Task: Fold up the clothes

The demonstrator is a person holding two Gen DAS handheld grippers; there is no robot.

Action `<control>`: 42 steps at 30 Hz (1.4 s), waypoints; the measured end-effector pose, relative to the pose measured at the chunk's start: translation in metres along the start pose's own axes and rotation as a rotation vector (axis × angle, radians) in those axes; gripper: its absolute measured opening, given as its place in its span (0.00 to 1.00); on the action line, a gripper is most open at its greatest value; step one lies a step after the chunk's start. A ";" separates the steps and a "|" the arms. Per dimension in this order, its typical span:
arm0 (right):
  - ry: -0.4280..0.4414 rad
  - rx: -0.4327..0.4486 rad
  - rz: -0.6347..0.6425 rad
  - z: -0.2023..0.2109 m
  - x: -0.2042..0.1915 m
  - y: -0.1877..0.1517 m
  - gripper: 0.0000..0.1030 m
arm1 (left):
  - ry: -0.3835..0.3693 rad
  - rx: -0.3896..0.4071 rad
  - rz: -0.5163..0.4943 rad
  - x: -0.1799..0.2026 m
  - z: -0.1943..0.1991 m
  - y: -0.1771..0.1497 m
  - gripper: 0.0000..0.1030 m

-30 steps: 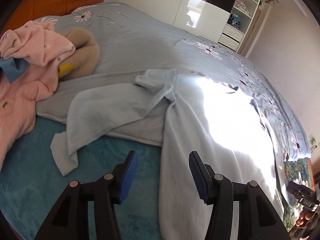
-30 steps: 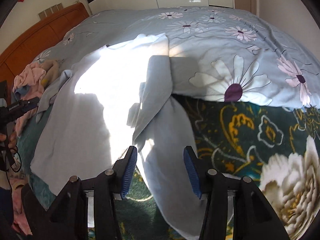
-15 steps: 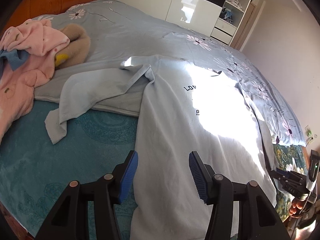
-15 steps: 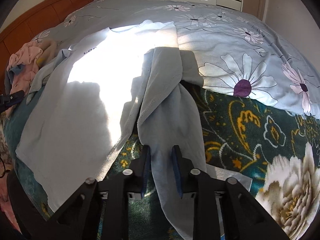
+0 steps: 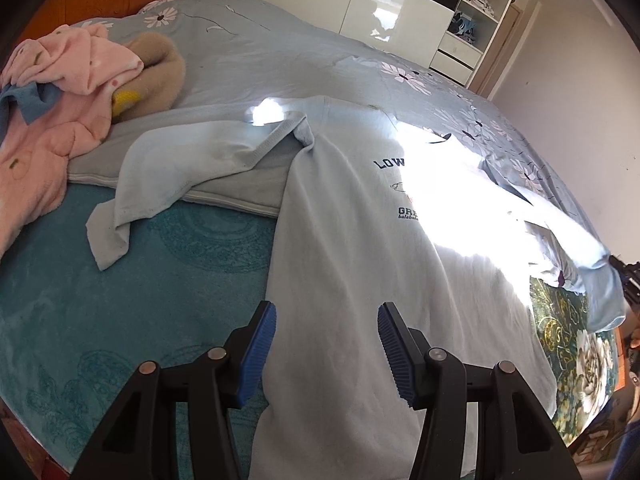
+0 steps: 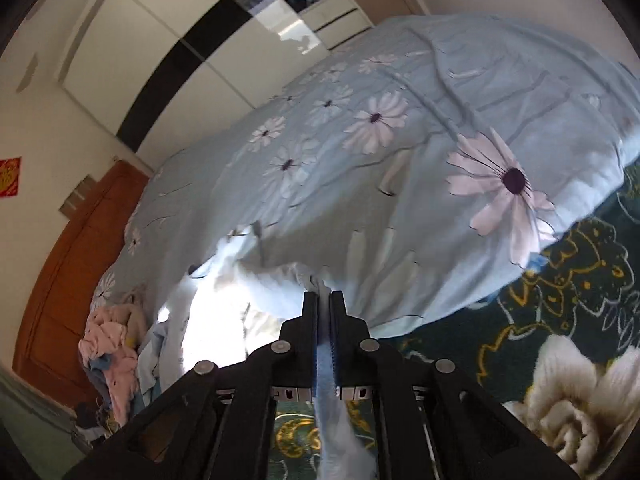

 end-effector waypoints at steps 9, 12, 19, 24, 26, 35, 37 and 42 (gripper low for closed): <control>-0.084 0.094 0.219 0.054 0.008 -0.004 0.23 | 0.022 -0.003 0.003 0.001 -0.004 -0.005 0.55; -0.071 -0.008 0.412 0.039 -0.020 -0.031 0.29 | 0.008 -0.016 0.020 0.004 -0.008 -0.008 0.55; -0.160 -0.163 0.511 -0.004 0.003 -0.069 0.29 | 0.022 -0.021 -0.020 0.012 -0.007 -0.018 0.55; -0.175 -0.160 0.574 -0.008 0.010 -0.075 0.27 | 0.033 -0.020 0.013 0.010 -0.010 -0.017 0.55; -0.189 -0.163 0.572 -0.008 0.013 -0.072 0.03 | 0.036 -0.023 0.012 0.010 -0.012 -0.016 0.55; -0.020 0.136 0.272 0.074 0.053 0.029 0.03 | 0.070 0.006 0.029 0.002 -0.010 -0.007 0.55; -0.088 0.170 0.229 0.079 0.066 0.055 0.03 | 0.076 0.015 0.044 -0.002 -0.009 -0.004 0.55; -0.227 0.158 0.097 0.058 0.106 0.098 0.02 | 0.092 0.032 0.083 -0.019 -0.004 0.004 0.55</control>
Point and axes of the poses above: each gripper's, at about its wrist camera, not at the fingertips, and z roughly against the way its jaws point, x to its right, y to its top, the point moved 4 cm from there along -z, roughly the way its jaws point, and after that the axes turned 14 degrees about z, right-handed, at the moved point
